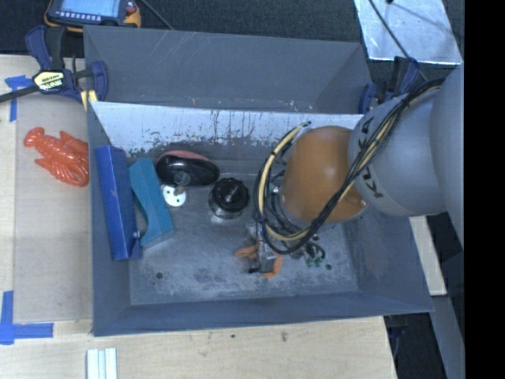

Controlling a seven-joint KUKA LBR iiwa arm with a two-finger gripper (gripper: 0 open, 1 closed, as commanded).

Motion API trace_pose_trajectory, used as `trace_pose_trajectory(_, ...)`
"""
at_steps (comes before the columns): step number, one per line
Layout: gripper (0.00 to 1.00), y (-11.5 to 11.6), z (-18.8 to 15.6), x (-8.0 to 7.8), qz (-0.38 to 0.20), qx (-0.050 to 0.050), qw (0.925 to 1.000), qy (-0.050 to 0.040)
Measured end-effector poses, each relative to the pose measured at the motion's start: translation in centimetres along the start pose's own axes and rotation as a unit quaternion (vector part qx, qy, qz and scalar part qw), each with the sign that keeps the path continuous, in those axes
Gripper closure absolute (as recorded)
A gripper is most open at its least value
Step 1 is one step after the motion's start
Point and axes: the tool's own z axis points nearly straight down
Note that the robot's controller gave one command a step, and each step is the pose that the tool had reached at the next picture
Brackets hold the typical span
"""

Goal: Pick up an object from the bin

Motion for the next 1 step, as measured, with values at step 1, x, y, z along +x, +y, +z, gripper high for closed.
trace_pose_trajectory(1, 1.0, 0.33, -0.47, 0.82, 0.002, 0.0, 1.0, 0.0032)
